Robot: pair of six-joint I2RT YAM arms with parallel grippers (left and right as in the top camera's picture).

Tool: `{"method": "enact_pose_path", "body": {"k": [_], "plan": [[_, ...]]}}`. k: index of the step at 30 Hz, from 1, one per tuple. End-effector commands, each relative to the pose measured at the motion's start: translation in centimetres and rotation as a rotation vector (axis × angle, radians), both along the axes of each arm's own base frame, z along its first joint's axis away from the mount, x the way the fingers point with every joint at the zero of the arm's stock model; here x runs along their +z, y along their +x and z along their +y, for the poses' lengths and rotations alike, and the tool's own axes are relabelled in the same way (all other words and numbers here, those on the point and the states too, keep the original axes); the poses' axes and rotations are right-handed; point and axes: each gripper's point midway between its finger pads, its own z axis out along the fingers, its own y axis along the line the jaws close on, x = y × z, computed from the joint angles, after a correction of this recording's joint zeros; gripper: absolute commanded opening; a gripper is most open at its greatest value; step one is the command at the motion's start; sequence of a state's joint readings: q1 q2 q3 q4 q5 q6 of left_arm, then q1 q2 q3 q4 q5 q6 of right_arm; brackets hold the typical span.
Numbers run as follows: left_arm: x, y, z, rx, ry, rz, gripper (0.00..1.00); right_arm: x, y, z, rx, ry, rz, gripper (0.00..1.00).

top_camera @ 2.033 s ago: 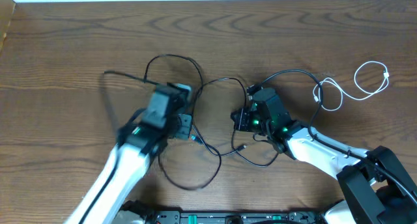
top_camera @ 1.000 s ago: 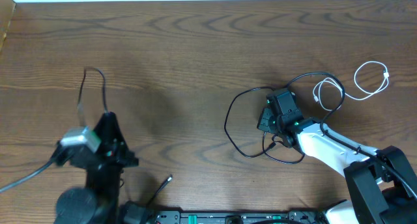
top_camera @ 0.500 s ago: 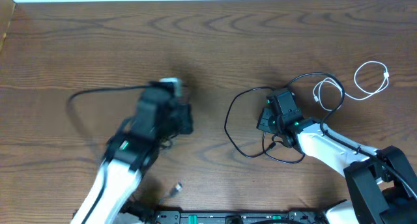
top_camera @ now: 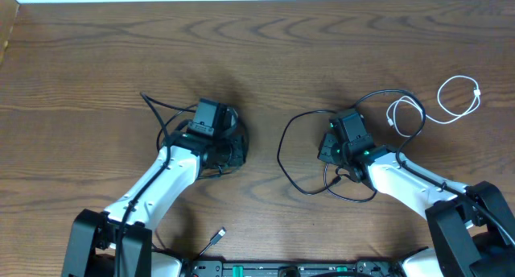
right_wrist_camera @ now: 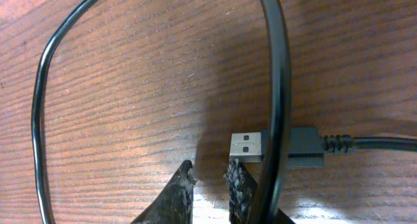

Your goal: Untangle cables

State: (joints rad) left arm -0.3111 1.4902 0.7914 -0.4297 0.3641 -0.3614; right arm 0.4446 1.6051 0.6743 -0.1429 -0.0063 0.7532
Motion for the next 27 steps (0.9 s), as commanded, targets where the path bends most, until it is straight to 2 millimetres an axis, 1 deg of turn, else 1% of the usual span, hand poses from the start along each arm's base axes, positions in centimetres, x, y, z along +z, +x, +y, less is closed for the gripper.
{"method": "enact_pose_path", "body": {"k": [1,2,3,4,5,6,7,8,9,10,12,13,14,15,16,19,21,22,23,24,25,26,27], "plan": [[0.3,0.1,0.7,-0.006,0.002,-0.002,0.17,-0.5,-0.6,-0.2,0.006,-0.004,0.029,0.17],[0.1,-0.1,0.9,-0.014,0.009,0.004,0.26,-0.5,-0.8,0.1,0.022,0.01,0.035,0.21],[0.0,-0.2,1.1,-0.018,0.021,0.008,0.31,-0.5,-0.9,0.3,0.029,0.021,0.041,0.23],[-0.2,-0.4,1.4,-0.012,0.04,0.015,0.33,-0.5,-1.0,0.5,0.033,0.029,0.044,0.24],[-0.4,-0.5,1.7,-0.007,0.058,0.02,0.33,-0.5,-1.0,0.5,0.033,0.029,0.045,0.23],[-0.5,-0.6,2.0,-0.002,0.073,0.024,0.34,-0.5,-1.0,0.5,0.033,0.029,0.045,0.26],[-0.7,-0.7,2.3,0.002,0.088,0.025,0.37,-0.5,-1.0,0.5,0.033,0.029,0.045,0.35],[-0.8,-0.8,2.4,0.004,0.095,0.028,0.44,-0.5,-1.0,0.5,0.033,0.029,0.047,0.49],[-0.9,-0.9,2.5,0.004,0.096,0.032,0.5,-0.5,-1.1,0.5,0.035,0.03,0.051,0.66],[-0.9,-1.0,2.5,0.003,0.098,0.038,0.56,-0.6,-1.2,0.6,0.037,0.033,0.056,0.8],[-1.0,-1.2,2.5,0.003,0.099,0.043,0.59,-0.6,-1.5,0.6,0.041,0.038,0.068,0.94],[-1.0,-1.2,2.5,0.003,0.1,0.045,0.66,-0.7,-1.6,0.6,0.042,0.038,0.075,0.99],[-1.0,-1.2,2.5,0.004,0.1,0.046,0.76,-0.8,-1.8,0.5,0.042,0.034,0.083,0.99],[-1.0,-1.2,2.5,0.004,0.1,0.045,1.0,-0.9,-2.0,0.5,0.042,0.031,0.09,0.99],[-1.0,-1.2,2.5,0.004,0.1,0.046,0.98,-0.9,-2.1,0.4,0.042,0.028,0.096,0.99],[-1.0,-1.2,2.5,0.003,0.1,0.045,0.98,-1.1,-2.4,0.4,0.044,0.028,0.11,0.99],[-1.0,-1.2,2.5,0.003,0.1,0.045,0.98,-1.0,-2.6,0.8,0.083,0.04,0.112,0.99],[-1.0,-1.2,2.6,0.003,0.1,0.045,0.98,-1.0,-2.6,0.9,0.098,0.039,0.11,0.96],[-1.0,-1.2,2.6,0.003,0.1,0.045,0.98,-1.0,-2.6,0.9,0.108,0.034,0.107,0.79],[-1.0,-1.2,2.6,0.003,0.1,0.045,0.98,-1.0,-2.6,0.8,0.119,0.028,0.104,0.5],[-1.0,-1.2,2.6,0.003,0.101,0.045,0.98,-1.0,-2.6,0.8,0.121,0.027,0.103,0.25],[-1.0,-1.2,2.5,0.004,0.1,0.045,0.98,-1.0,-2.6,0.8,0.121,0.027,0.103,0.1],[-1.0,-1.2,2.5,0.004,0.1,0.046,0.98,-1.0,-2.6,0.8,0.121,0.027,0.103,0.01]]}}
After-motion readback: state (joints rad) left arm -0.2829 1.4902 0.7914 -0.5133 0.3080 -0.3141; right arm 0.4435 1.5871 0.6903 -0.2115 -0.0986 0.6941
